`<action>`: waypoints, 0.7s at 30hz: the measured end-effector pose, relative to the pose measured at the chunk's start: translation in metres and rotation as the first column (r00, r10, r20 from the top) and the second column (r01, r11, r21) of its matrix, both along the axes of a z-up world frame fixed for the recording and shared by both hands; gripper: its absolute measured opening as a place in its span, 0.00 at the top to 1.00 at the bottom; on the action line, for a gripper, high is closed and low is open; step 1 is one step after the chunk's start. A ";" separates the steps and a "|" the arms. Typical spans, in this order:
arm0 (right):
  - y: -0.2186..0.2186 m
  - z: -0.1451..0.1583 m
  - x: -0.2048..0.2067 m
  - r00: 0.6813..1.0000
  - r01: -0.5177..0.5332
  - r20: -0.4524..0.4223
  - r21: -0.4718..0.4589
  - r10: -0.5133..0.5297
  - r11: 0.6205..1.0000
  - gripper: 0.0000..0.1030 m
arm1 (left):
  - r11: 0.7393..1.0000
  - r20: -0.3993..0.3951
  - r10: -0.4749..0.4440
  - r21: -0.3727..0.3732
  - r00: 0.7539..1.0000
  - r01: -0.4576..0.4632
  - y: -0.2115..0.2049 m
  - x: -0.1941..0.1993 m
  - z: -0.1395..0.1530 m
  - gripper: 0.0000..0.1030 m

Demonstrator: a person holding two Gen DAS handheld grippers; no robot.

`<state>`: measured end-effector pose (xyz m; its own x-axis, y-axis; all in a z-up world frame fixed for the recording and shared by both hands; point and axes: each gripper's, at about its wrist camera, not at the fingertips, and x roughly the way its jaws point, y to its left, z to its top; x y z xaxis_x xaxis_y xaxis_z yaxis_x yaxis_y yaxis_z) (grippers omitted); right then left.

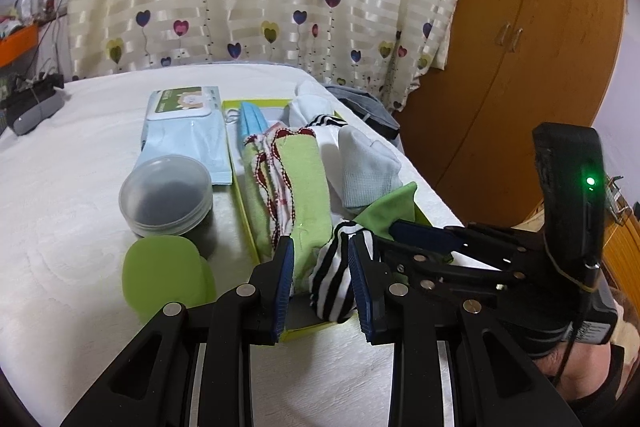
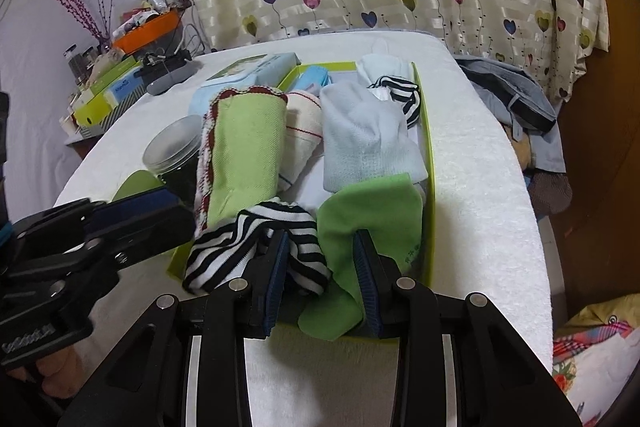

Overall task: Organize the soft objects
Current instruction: 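Lower the sock and cloth into the box and open both tools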

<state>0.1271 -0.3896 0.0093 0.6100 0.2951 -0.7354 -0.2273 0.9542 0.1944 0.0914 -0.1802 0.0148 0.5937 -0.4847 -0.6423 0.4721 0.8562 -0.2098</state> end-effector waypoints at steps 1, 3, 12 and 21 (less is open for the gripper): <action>0.000 0.000 0.000 1.000 0.003 -0.001 0.003 -0.003 1.000 0.66 | 1.000 0.001 0.003 0.002 1.000 -0.003 0.000 0.000 0.000 0.74; 0.000 0.002 -0.002 1.000 0.010 0.000 0.008 -0.010 1.000 0.66 | 1.000 0.003 0.007 0.001 1.000 -0.007 0.003 -0.001 0.001 0.74; 0.005 0.023 -0.026 0.999 0.026 0.043 -0.004 -0.026 1.000 0.66 | 0.999 0.025 0.035 0.013 0.999 -0.036 0.013 -0.014 0.007 0.74; 0.018 0.035 -0.054 0.997 0.020 0.081 -0.006 -0.019 1.000 0.55 | 0.997 0.049 0.069 0.025 0.996 -0.071 0.026 -0.036 0.011 0.74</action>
<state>0.0729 -0.3714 0.0445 0.6729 0.2777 -0.6856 -0.2233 0.9599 0.1696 0.0550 -0.1546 0.0254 0.6563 -0.4237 -0.6243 0.4198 0.8926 -0.1645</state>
